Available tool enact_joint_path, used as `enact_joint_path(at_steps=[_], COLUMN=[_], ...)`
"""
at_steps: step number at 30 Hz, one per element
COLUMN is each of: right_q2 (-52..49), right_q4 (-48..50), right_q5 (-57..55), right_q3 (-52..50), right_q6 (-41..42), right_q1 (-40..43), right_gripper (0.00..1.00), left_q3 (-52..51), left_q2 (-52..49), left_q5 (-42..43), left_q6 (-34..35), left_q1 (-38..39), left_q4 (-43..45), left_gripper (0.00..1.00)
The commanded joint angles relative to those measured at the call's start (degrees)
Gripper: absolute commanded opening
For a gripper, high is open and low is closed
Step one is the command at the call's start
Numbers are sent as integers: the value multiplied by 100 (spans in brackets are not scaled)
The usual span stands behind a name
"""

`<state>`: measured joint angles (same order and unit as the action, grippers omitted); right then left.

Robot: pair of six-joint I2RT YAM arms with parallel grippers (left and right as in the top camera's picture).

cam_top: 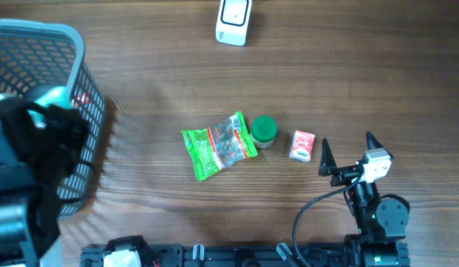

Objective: Scan the item barcode
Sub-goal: 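Place the light-blue wipes pack on the table left of the snack bag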

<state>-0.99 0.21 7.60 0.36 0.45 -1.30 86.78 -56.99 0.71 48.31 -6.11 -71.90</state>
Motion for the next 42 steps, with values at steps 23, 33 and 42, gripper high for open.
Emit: enact_joint_path(at_steps=[23, 33, 42], right_q2=[28, 28, 28], right_q4=[22, 22, 22], right_q5=[-50, -50, -50], right_q3=[-7, -7, -7], right_q6=[105, 105, 105], right_q1=[4, 4, 4], right_gripper=[100, 100, 100], left_q3=[-3910, -883, 1954], left_q2=[-3368, -2133, -1696], left_q5=[-612, -1292, -2444], left_q6=[1344, -369, -588], left_q1=[3283, 2933, 1908], left_q4=[3156, 1069, -205], left_gripper=[49, 100, 100])
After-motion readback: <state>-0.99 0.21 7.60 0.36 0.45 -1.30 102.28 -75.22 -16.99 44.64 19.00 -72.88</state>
